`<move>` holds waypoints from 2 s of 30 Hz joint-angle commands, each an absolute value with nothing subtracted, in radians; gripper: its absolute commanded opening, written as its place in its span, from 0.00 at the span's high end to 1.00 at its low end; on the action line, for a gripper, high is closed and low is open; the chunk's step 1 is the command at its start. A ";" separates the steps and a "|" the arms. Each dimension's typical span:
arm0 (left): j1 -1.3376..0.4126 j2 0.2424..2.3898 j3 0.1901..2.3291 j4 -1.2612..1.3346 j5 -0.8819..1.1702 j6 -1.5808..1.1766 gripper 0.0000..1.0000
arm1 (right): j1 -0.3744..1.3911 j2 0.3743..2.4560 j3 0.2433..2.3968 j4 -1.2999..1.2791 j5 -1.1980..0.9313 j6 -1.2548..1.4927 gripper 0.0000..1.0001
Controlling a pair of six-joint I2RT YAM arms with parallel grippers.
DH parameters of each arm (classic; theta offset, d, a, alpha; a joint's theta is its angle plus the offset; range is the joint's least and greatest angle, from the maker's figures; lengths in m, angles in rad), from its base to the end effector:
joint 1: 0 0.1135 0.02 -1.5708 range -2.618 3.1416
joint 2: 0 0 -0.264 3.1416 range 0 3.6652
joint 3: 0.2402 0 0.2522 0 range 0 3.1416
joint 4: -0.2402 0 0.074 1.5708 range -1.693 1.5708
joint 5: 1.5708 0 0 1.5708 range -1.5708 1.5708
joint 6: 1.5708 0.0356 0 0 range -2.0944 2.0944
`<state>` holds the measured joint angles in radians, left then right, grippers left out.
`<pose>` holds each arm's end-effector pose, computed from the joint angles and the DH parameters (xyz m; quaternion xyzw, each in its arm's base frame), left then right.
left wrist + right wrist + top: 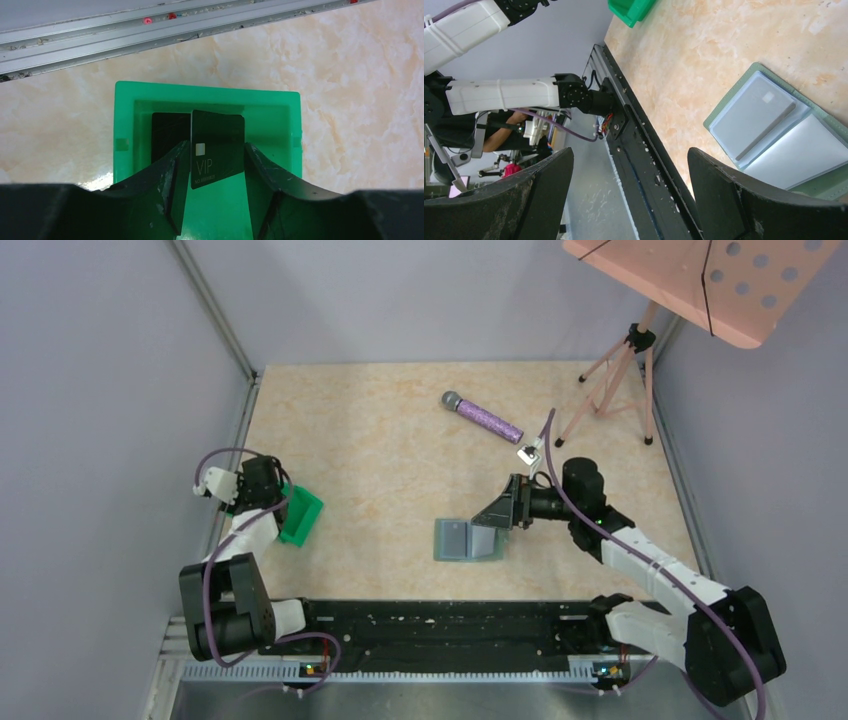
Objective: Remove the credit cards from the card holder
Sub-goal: Place the credit card in the storage box, then remove the credit card from the card holder.
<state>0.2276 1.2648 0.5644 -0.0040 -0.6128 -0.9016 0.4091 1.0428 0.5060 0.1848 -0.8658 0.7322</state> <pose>0.2341 0.0752 0.1864 -0.5700 0.6633 0.1260 0.4682 0.1904 0.1121 0.2344 -0.1173 0.7733 0.5701 0.2514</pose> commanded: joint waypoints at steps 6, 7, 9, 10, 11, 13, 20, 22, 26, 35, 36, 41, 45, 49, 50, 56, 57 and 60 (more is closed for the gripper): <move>0.233 1.237 0.679 -0.178 -0.624 -0.959 0.49 | 0.401 1.014 0.560 0.176 -0.871 0.709 0.16; 0.233 1.229 0.683 -0.189 -0.628 -0.964 0.49 | 0.401 1.012 0.561 0.167 -0.868 0.709 0.16; 0.233 1.213 0.691 -0.209 -0.630 -0.974 0.49 | 0.401 1.011 0.565 0.142 -0.861 0.706 0.16; 0.233 1.207 0.696 -0.219 -0.629 -0.980 0.48 | 0.401 1.012 0.568 0.128 -0.859 0.705 0.16; 0.233 1.198 0.699 -0.229 -0.628 -0.984 0.48 | 0.401 1.013 0.571 0.117 -0.858 0.701 0.16; 0.233 1.187 0.713 -0.259 -0.634 -0.988 0.46 | 0.401 1.011 0.574 0.098 -0.857 0.698 0.16; 0.233 1.205 0.885 -0.438 -0.522 -0.847 0.43 | 0.400 1.003 0.605 0.007 -0.809 0.682 0.17; 0.232 1.210 0.960 -0.501 -0.426 -0.791 0.45 | 0.401 1.011 0.617 -0.018 -0.793 0.694 0.19; 0.230 1.165 0.966 -0.487 -0.174 -0.696 0.49 | 0.408 1.017 0.621 -0.032 -0.721 0.739 0.23; 0.155 1.036 0.845 -0.422 0.403 -0.584 0.49 | 0.588 1.112 0.655 -0.038 -0.507 0.784 0.35; 0.127 1.030 0.826 -0.413 0.431 -0.587 0.49 | 0.605 1.132 0.651 -0.014 -0.511 0.793 0.36; -0.127 0.989 0.720 -0.311 0.469 -0.654 0.50 | 0.618 1.223 0.640 0.032 -0.507 0.742 0.43; -0.261 1.016 0.654 -0.238 0.465 -0.677 0.51 | 0.618 1.317 0.655 0.028 -0.483 0.700 0.46; -0.335 1.026 0.577 -0.152 0.429 -0.720 0.53 | 0.618 1.417 0.659 0.049 -0.471 0.691 0.49; -0.349 1.027 0.565 -0.138 0.427 -0.726 0.53 | 0.618 1.436 0.658 0.056 -0.461 0.690 0.50; -0.387 1.032 0.526 -0.116 0.386 -0.730 0.54 | 0.626 1.520 0.671 0.008 -0.357 0.667 0.53; -0.387 1.028 0.527 -0.127 0.369 -0.726 0.54 | 0.636 1.525 0.680 -0.038 -0.317 0.661 0.53; -0.388 1.007 0.537 -0.198 0.261 -0.729 0.54 | 0.680 1.514 0.707 -0.133 -0.204 0.649 0.52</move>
